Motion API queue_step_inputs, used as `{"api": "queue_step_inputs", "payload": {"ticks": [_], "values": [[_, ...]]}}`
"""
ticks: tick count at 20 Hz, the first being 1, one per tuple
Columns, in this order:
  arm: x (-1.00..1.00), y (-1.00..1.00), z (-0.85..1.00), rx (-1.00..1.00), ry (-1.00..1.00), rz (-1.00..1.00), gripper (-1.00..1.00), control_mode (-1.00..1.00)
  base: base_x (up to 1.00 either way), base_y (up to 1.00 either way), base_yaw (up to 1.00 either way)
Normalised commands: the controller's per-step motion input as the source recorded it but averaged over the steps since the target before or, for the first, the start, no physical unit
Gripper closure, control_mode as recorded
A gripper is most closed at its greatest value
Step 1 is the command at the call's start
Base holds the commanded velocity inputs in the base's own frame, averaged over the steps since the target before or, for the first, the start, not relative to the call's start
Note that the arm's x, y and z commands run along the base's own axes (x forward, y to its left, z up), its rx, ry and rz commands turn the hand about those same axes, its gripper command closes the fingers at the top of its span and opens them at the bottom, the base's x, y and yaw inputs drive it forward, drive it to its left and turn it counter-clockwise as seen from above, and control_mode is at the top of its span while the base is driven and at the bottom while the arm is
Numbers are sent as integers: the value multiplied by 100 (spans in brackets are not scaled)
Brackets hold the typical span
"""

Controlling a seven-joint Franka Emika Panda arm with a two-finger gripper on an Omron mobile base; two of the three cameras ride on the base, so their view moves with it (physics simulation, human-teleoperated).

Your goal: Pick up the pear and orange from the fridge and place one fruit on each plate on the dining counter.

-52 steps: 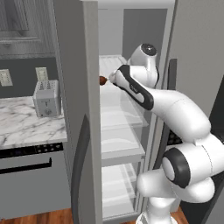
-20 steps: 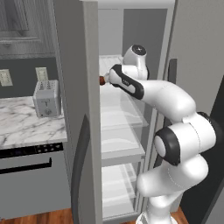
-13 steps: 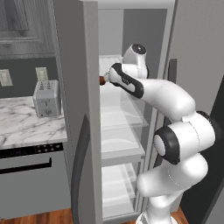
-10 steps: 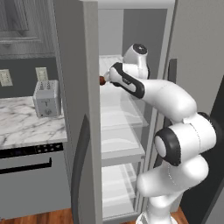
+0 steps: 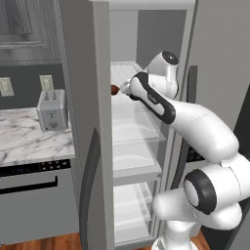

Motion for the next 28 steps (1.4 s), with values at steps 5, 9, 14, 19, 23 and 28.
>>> {"api": "queue_step_inputs", "payload": {"ticks": [5,9,14,19,23,28], "values": [[-92,0,14,-1,-14,0,100,-100,0,0,0],[-91,-4,7,-7,-4,0,100,-100,0,0,0],[-86,-13,-5,-8,-1,3,100,-100,0,0,0],[-87,-13,-6,-8,0,0,100,-100,0,0,0],[-93,-22,-4,-1,0,0,100,-100,0,0,0],[-75,-15,-3,-2,2,0,100,-100,0,0,0]]}}
